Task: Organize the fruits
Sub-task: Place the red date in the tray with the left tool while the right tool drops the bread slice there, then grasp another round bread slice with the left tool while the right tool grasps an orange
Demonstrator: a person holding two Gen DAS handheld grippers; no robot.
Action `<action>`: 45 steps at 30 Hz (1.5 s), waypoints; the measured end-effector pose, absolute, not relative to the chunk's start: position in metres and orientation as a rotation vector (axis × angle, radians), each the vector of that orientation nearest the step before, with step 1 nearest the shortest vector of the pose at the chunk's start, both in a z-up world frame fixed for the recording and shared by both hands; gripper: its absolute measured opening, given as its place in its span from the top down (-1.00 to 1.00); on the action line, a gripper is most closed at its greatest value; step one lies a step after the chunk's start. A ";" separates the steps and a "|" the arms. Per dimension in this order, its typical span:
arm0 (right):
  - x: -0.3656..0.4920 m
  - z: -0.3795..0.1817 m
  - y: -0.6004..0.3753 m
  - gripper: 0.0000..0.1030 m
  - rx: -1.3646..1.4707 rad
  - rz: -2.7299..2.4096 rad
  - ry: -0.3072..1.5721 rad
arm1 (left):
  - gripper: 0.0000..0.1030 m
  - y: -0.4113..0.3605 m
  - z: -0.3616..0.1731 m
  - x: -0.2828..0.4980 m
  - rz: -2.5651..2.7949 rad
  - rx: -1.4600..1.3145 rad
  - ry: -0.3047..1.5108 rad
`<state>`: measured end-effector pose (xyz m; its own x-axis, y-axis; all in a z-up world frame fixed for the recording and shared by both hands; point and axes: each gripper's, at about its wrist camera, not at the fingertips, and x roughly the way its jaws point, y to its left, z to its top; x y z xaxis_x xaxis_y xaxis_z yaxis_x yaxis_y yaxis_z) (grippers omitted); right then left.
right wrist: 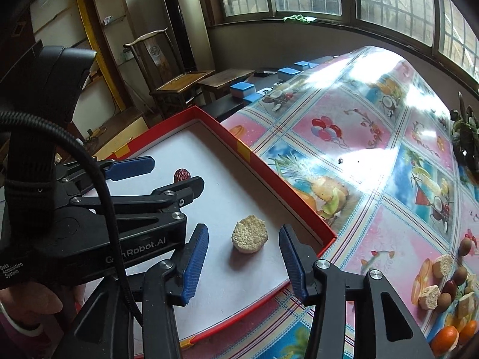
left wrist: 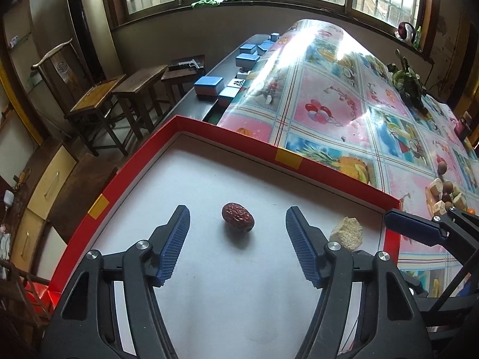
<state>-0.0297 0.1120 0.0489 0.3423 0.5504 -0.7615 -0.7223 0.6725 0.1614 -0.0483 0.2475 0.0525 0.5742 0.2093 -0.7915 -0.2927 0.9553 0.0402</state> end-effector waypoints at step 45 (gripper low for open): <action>-0.024 0.025 -0.136 0.06 -0.074 0.499 0.907 | -0.30 0.028 0.028 0.025 -0.144 0.018 1.034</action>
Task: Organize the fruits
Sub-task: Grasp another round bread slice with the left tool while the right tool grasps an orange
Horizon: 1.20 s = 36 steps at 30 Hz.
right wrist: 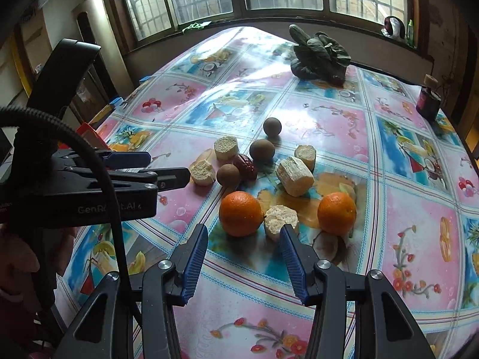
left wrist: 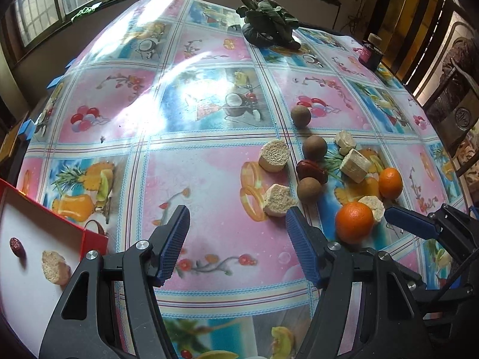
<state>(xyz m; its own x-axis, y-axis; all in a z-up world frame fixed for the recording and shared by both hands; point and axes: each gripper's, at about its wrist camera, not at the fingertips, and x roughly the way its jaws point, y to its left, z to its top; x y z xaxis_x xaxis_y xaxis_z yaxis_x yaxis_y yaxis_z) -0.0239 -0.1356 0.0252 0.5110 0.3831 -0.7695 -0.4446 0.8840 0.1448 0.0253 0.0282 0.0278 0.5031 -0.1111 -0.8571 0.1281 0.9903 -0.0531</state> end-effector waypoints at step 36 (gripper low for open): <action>-0.019 0.032 -0.118 0.33 -0.179 0.537 0.872 | 0.50 0.032 0.040 0.023 -0.136 0.031 0.982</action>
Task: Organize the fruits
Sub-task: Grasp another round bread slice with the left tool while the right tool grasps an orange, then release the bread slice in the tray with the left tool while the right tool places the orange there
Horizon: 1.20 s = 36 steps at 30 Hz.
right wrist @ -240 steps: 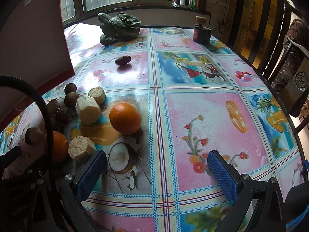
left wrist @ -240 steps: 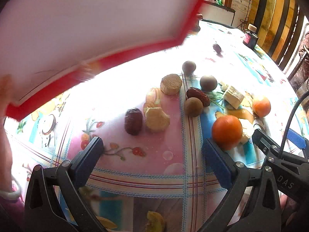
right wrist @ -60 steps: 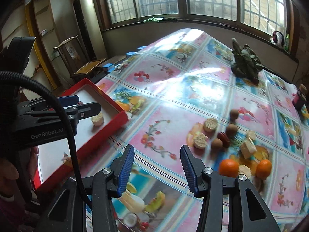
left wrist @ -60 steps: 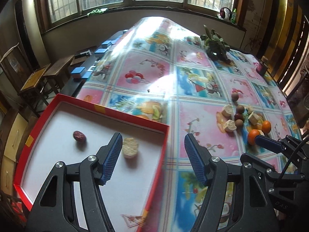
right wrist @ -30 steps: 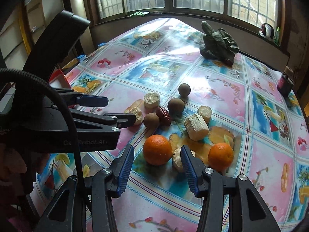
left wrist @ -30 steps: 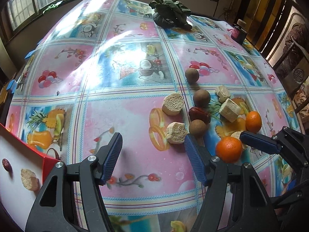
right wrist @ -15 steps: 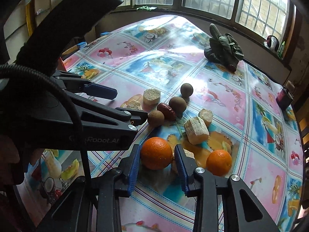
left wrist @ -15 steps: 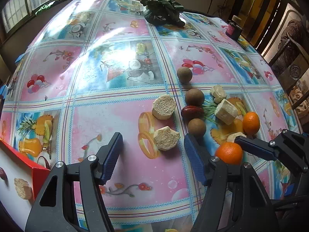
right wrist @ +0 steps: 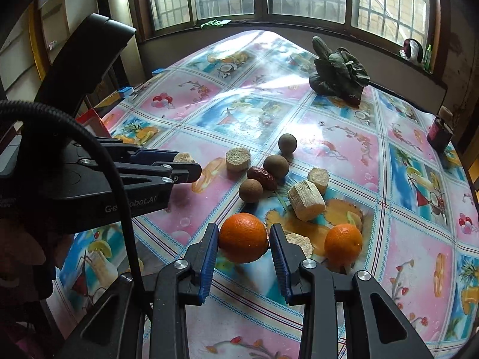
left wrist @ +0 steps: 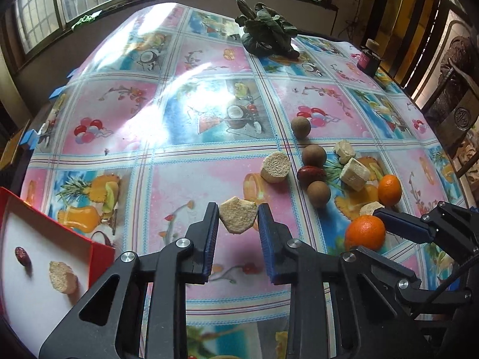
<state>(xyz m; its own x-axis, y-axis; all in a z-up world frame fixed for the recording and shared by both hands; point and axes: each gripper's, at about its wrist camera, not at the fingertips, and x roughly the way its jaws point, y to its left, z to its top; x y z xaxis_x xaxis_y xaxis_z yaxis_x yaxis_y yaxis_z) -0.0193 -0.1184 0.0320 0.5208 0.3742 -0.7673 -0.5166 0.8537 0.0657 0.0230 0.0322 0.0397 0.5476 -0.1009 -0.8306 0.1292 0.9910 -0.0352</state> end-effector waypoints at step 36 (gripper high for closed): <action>-0.058 0.070 0.069 0.34 -0.228 0.890 0.811 | 0.50 0.227 0.066 -0.074 0.244 -0.074 0.933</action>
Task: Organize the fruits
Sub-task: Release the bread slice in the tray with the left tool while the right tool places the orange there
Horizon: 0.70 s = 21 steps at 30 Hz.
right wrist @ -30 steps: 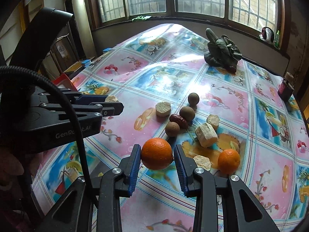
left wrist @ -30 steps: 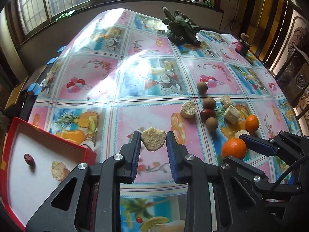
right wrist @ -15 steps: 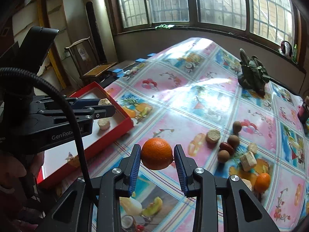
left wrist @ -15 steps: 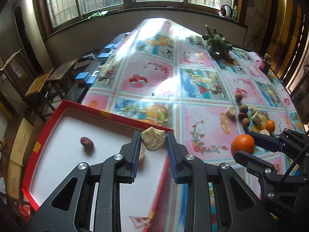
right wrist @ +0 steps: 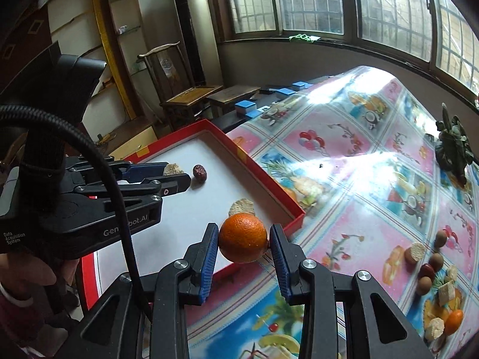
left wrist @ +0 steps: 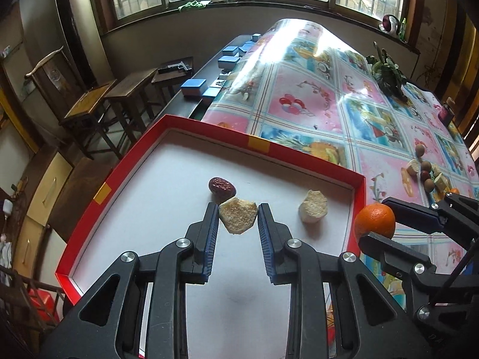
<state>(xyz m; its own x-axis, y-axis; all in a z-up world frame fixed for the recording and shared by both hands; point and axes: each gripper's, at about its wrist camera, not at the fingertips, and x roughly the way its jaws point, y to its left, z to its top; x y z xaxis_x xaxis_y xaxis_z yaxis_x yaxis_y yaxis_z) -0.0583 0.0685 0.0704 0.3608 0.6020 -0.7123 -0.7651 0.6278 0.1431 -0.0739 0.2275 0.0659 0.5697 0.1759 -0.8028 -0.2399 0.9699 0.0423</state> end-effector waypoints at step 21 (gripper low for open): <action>-0.054 0.032 0.128 0.34 -0.304 0.911 0.899 | 0.49 0.255 0.042 -0.072 0.324 -0.114 0.958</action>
